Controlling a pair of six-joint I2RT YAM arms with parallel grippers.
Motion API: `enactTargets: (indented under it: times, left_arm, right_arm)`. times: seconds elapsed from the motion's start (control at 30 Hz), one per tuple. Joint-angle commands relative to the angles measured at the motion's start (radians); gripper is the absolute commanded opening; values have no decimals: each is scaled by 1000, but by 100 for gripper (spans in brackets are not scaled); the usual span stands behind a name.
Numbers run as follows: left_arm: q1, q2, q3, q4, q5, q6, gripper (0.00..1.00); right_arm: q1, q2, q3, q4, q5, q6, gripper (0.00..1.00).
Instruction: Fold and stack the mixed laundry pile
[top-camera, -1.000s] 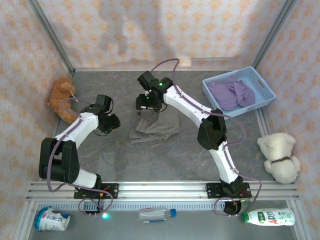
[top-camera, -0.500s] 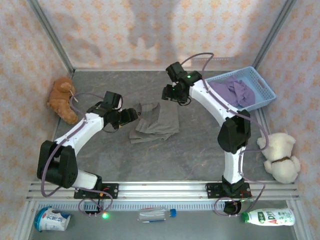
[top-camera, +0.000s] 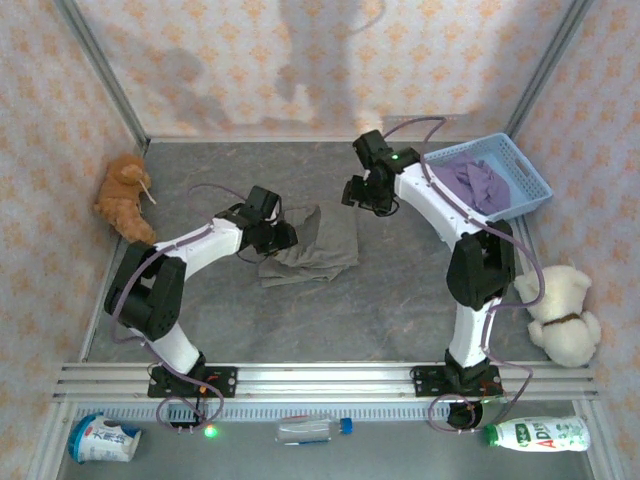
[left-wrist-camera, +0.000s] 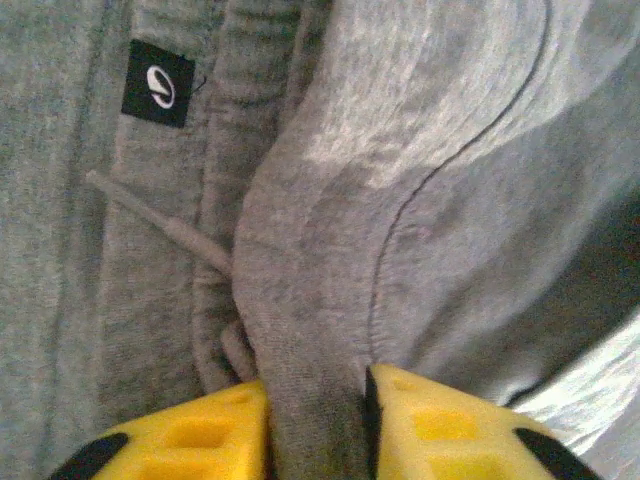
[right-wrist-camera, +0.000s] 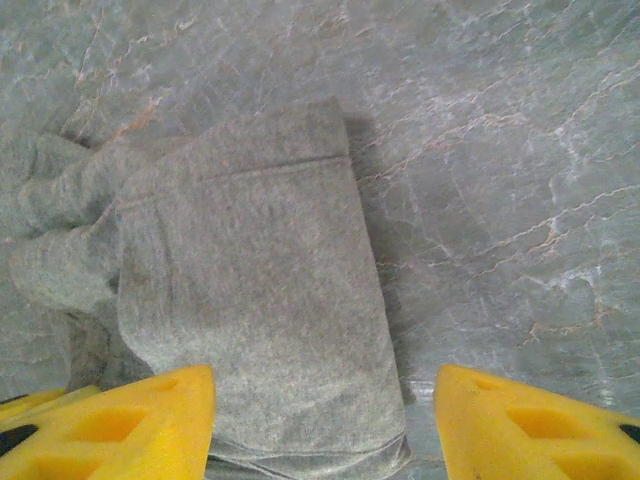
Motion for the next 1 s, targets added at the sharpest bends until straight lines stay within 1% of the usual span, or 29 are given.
enactTargets:
  times: [0.0,0.13,0.23,0.27,0.3,0.33,0.37,0.4,0.43,0.5,0.57,0.6,0.63,0.7,0.8,0.9,0.93,0.97]
  left_arm:
    - [2,-69,-26,41,-46,-22,0]
    - [2,-208,-58,-85,-117,-24,0]
    - [2,-338,-125,-171,-207,-63,0]
    - [2,-372,-164,-181,-235,-80,3]
    - [2,-392,-207,-179,-251,-100,22]
    - [2,-395,-237,-179,-257,-121,45]
    - [3,-385,-254,-184,-254,-133,57]
    - [3,-363,-248,-203,-245,-132,63]
    - [2,-348,-228,-237,-257,-126,66]
    - [2,-334,-159,-341,-340,-111,69]
    - [6,-346,-88,-433,-433,-101,70]
    - [7,-355,-49,-461,-465,-91,69]
    - [8,-362,-20,-471,-475,-82,68]
    - [5,-377,23,-442,-436,-76,59]
    - [-7,-372,14,-323,-323,-118,40]
    - [-60,-342,-14,-235,-280,-164,25]
    - [-76,-327,-22,-222,-277,-177,22]
    - [-94,-313,-35,-210,-271,-192,22]
  right_arm:
    - [-28,-30,-2,10,-19,-30,59]
    - [-43,-11,4,7,-35,-43,58]
    - [-43,16,20,7,-64,-43,58]
    - [-42,24,25,9,-74,-41,57]
    - [-41,33,31,13,-82,-39,57]
    - [-42,39,34,15,-90,-39,57]
    - [-43,48,44,15,-103,-42,57]
    - [-43,56,58,11,-115,-47,57]
    - [-42,64,71,5,-123,-51,57]
    - [-41,74,94,-2,-141,-64,55]
    - [-41,80,102,7,-175,-78,49]
    - [-42,85,108,13,-201,-83,47]
    - [-41,92,113,15,-225,-90,44]
    - [-33,111,127,26,-297,-109,36]
    - [-14,146,144,52,-400,-138,22]
    - [1,190,159,85,-463,-147,16]
    - [4,205,163,94,-477,-144,16]
    - [9,225,168,103,-490,-141,15]
